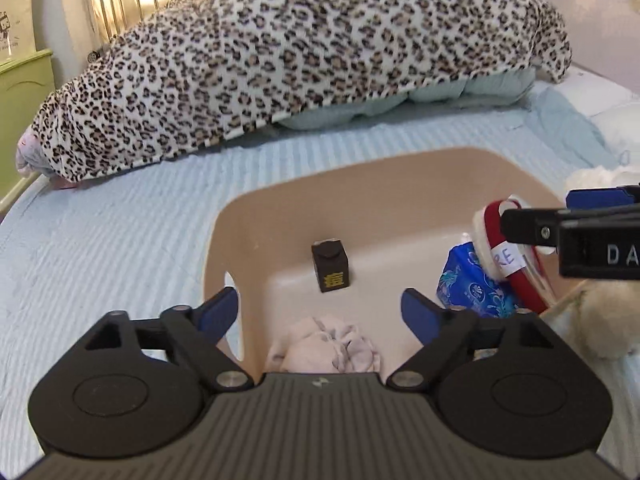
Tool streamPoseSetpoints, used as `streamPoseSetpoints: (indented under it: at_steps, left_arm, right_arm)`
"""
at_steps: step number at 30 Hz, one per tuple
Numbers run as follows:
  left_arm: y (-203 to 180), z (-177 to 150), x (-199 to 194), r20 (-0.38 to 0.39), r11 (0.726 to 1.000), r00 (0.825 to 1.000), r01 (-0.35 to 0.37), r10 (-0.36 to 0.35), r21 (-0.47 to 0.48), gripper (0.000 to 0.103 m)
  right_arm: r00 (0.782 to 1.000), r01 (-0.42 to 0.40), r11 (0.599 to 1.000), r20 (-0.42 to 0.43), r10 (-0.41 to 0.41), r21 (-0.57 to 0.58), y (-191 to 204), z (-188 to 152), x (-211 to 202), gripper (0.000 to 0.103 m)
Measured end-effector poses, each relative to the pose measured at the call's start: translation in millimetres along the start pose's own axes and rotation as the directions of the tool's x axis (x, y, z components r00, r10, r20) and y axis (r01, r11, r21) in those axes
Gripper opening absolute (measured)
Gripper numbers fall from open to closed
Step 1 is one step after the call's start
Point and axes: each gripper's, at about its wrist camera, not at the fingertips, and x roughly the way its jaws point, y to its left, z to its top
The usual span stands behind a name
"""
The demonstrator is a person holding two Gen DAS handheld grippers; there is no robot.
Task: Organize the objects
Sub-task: 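Carry battery and toothbrush case over the basket and release both, then move both tools back toward the remaining items beside the basket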
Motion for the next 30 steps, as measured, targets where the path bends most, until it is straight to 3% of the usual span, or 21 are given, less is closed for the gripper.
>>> streamPoseSetpoints:
  at_steps: [5, 16, 30]
  left_arm:
    - [4, -1, -25, 0.019, 1.000, 1.000, 0.020, -0.020, -0.019, 0.092]
    - [11, -31, -60, -0.031, 0.999, 0.999, 0.042, -0.043, -0.027, 0.093]
    - [14, -102, -70, -0.160, 0.998, 0.986, 0.042, -0.049, -0.048, 0.093]
  right_arm:
    - [0.999, -0.013, 1.000, 0.033, 0.013, 0.002, -1, 3, -35, 0.103]
    - [1.000, -0.026, 0.999, 0.012, 0.026, -0.021, 2, -15, -91, 0.103]
    - [0.992, 0.008, 1.000, -0.126, -0.010, -0.021, -3, -93, -101, 0.103]
